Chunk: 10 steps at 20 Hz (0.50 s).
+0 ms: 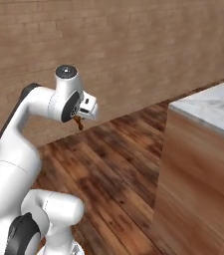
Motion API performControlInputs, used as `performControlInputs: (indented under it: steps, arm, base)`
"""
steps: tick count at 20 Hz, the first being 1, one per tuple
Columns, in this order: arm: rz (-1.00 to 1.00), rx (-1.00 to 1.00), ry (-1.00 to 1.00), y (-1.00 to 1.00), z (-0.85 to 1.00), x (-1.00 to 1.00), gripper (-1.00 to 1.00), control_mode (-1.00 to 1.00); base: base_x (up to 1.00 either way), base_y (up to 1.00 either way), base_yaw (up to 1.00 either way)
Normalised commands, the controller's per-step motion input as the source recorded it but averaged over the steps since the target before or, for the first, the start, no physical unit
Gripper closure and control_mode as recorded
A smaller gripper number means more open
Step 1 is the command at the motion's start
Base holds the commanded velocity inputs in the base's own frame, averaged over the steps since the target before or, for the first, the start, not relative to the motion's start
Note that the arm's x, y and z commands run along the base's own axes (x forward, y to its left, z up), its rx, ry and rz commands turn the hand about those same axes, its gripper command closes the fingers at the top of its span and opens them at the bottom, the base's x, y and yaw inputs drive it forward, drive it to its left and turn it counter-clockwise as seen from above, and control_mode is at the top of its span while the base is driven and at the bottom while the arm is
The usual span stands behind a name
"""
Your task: Take the chicken drumstick from the fridge and place it on the digital scale on the counter by the fridge. Wait a few seconds for a reading, then move it to the plate on the dining counter.
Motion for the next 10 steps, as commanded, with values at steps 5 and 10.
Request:
performControlInputs:
  steps: [5,10]
  arm:
    - [0.00,0.00,0.00,0.00,0.00,0.00,1.00,1.00]
    - [0.00,0.00,0.00,0.00,0.00,0.00,1.00,1.00]
  base:
    - [0.99,0.56,-0.50]
    - [0.96,0.49,-0.52]
